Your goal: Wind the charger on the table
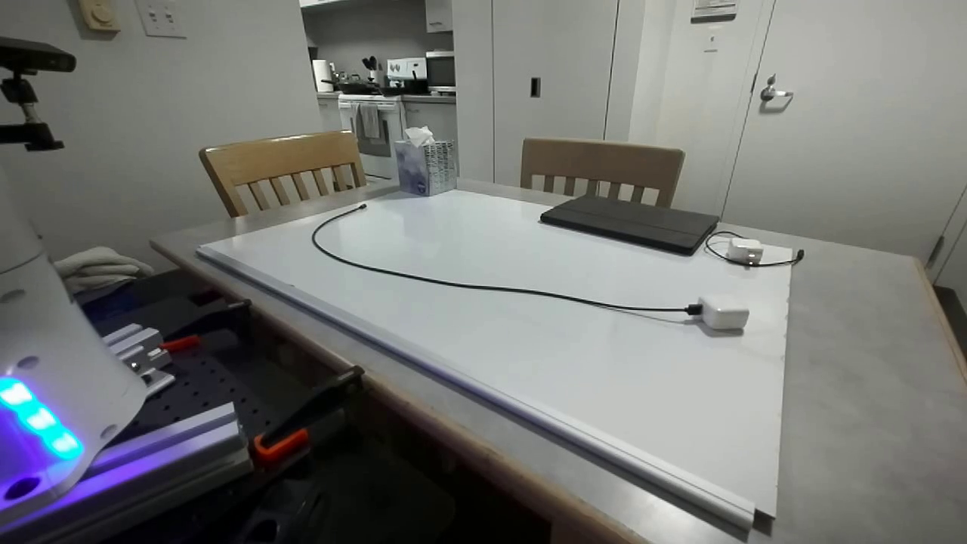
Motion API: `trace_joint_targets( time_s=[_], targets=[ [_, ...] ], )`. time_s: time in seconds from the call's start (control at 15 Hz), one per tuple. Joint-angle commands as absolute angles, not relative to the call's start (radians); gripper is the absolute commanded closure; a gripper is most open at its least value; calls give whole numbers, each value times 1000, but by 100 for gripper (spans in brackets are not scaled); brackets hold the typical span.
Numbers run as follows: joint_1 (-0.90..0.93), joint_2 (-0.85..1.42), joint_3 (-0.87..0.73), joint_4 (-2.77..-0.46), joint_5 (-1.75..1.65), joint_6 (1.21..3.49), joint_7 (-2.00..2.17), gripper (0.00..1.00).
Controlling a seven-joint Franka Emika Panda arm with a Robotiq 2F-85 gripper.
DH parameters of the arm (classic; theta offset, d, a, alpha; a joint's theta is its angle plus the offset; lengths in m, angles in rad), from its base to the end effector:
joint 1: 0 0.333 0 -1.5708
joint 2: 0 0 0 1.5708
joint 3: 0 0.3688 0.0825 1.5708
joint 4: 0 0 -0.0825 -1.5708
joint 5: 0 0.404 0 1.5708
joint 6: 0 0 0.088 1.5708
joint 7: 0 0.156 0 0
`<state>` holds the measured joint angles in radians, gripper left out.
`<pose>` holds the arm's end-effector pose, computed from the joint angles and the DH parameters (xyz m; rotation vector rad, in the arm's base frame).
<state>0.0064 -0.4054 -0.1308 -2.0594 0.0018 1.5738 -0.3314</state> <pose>0.4117 -0.0601 0.5889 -3.0510 -0.3363 0.1067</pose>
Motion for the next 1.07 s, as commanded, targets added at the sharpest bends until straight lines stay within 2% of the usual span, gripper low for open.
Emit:
trace_joint_targets(
  time_s=[0.0,0.6,1.0],
  targets=[
    [3,-283,-156,-1999,9,1570,-413,0],
    [-64,-14,-190,-1831,19,1606,-537,0],
    [-163,30,-222,-1813,69,1679,-449,0]
  ],
)
